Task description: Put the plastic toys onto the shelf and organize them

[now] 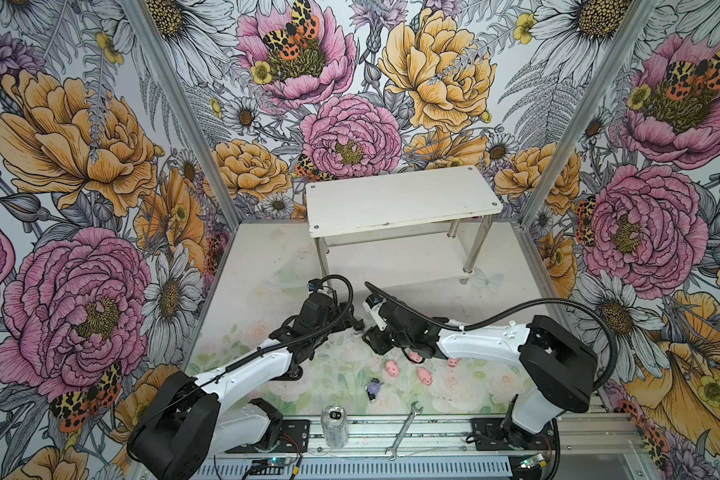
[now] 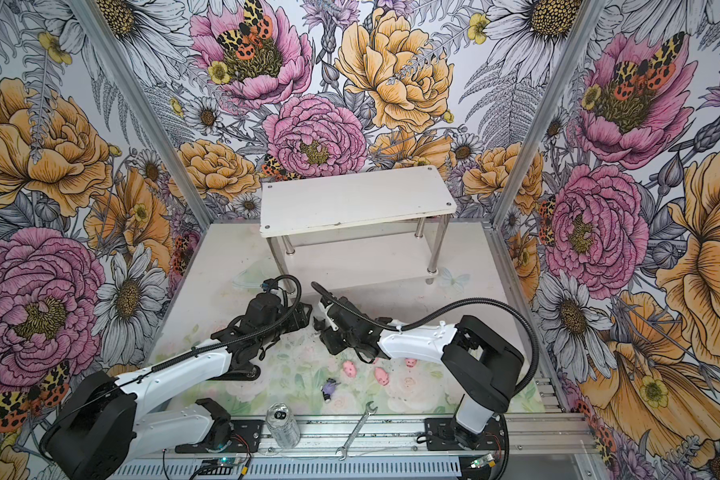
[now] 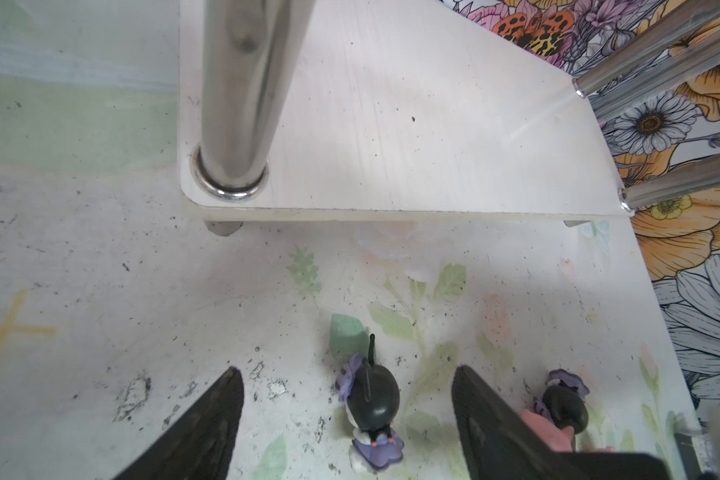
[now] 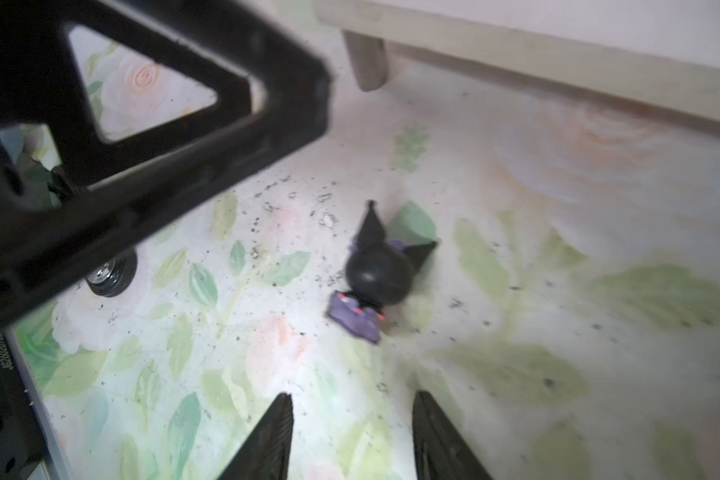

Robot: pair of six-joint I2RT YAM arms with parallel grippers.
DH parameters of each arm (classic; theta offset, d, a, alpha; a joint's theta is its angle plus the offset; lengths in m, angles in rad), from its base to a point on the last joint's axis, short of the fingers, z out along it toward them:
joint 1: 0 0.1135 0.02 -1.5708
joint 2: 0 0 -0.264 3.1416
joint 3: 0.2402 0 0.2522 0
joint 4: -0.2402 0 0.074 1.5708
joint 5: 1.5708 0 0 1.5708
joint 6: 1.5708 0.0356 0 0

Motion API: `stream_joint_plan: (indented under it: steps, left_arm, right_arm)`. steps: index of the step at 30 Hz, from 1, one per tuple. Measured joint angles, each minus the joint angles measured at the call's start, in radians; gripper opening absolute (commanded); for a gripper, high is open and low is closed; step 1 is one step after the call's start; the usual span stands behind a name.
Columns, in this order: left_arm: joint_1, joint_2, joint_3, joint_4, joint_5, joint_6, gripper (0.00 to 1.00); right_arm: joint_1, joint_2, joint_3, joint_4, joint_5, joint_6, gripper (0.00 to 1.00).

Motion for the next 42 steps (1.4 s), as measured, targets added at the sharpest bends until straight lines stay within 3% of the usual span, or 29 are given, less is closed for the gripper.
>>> stream_joint_plan:
  steps: [7,11,14,17,22,31,42]
  left_arm:
    - [-0.049,-0.023,0.000,-0.050,0.021,0.005,0.85]
    - [-0.069,-0.054,-0.015,-0.062,0.019,-0.008,0.86]
    - [-0.067,-0.087,-0.029,-0.081,0.003,-0.021,0.83]
    - [-0.049,-0.130,-0.036,-0.119,-0.023,-0.042,0.82]
    - [0.064,-0.214,-0.062,-0.188,-0.060,-0.087,0.82]
    - [0.256,-0.328,-0.124,-0.261,-0.070,-0.116,0.82]
    - [0.307,-0.283,-0.128,-0.245,-0.035,-0.113,0.82]
  right_arm:
    - [-0.175,-0.146,-0.043,-0.038,-0.006,0.065,0.38]
    - [-0.164,-0.091,-0.027,-0.060,-0.054,0.090,0.16]
    - [-0.128,-0.010,0.021,-0.076,-0.078,0.087,0.11]
    - [-0.077,0.071,0.088,-0.087,-0.095,0.084,0.12]
    - [-0.009,0.183,0.203,-0.087,-0.106,0.057,0.29]
    - [0.039,0.282,0.324,-0.090,-0.089,0.002,0.36]
    - [0.018,0.372,0.392,-0.092,-0.048,0.008,0.41]
